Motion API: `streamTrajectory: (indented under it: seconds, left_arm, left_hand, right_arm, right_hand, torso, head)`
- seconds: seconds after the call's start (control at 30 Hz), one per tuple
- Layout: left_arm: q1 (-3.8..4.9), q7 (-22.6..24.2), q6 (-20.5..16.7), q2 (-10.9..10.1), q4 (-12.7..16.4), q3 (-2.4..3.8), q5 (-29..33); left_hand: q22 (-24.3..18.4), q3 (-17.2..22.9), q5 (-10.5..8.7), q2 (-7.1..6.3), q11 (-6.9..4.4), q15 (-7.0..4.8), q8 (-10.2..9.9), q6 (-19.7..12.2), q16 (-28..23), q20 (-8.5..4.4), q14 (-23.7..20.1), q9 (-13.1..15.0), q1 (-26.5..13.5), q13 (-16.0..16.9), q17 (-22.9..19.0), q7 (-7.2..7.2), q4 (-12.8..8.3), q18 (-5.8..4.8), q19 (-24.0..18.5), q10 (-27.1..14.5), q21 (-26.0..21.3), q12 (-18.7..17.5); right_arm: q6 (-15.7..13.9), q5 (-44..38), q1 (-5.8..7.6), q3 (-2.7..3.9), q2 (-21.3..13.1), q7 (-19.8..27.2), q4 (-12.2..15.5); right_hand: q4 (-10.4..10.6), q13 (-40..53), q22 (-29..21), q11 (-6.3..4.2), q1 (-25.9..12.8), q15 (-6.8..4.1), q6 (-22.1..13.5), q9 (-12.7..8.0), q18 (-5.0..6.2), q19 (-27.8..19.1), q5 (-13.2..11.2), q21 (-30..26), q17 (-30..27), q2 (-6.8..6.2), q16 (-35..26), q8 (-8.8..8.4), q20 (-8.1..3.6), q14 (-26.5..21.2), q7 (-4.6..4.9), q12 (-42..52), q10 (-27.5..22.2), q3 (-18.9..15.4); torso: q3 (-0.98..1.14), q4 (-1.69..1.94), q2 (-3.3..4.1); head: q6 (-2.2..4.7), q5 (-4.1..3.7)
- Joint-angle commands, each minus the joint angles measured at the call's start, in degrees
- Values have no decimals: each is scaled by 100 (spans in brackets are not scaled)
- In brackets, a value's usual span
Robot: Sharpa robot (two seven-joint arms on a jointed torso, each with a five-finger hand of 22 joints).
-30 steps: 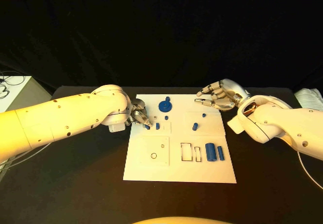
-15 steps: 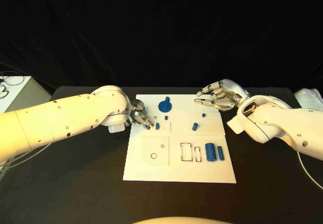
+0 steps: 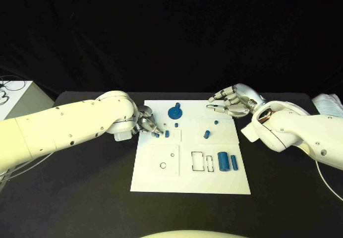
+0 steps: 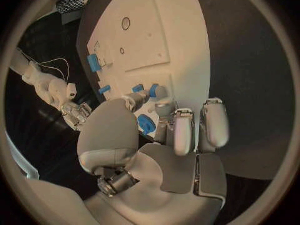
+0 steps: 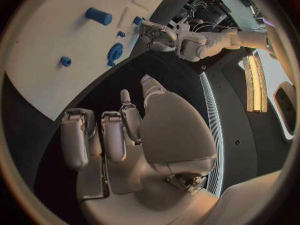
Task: Assemble the parts on the task board
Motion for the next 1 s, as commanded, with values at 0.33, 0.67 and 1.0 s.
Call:
streamTrajectory:
  seconds: [0.33, 0.67, 1.0]
  left_arm:
    - [-19, -14, -121, -56, 15, -1, -55]
    - [-19, 168, -533, -133, 119, 46, 52]
    - [-18, 427, -1081, -256, 104, 101, 607]
  left_hand:
    - [-85, -307, 9, 1, 42, -18, -44, -115, -63, -12, 381, -7, -38, -260, 720, 76, 252, -64, -20, -167, -43, -156]
    - [-207, -958, 2, -62, 84, 17, 15, -264, -129, 20, 349, 29, -217, -498, 609, 117, 439, -35, -119, -382, -119, -257]
    - [-775, -1448, 27, 75, 223, 138, -40, -633, -416, 106, 153, -8, -115, -1474, 136, 264, 439, 91, -586, -1104, -462, -846]
  right_arm:
    - [12, -28, -1, 2, -1, 75, -1]
    - [12, -26, -1, 2, 3, 77, -9]
    - [6, -26, -1, 2, 3, 83, -14]
  right_hand:
    - [2, 251, 1023, -7, -52, 13, -51, 10, 55, 200, 31, -24, 643, 4, -30, 25, -4, 395, -3, -23, -39, 31]
    - [2, 251, 1023, -7, -52, 13, -51, 10, 55, 200, 31, -24, 643, 4, -30, 25, -4, 395, -3, -23, -39, 31]
    - [6, 256, 1028, -7, -62, 13, -53, 10, 53, 204, 29, -18, 650, 6, -27, 26, -5, 397, -3, -18, -34, 31]
  torso:
    - [-4, -5, 4]
    - [-6, 10, -2]
    - [5, -2, -2]
  head:
    - [14, -26]
    - [21, -42]
    - [38, -46]
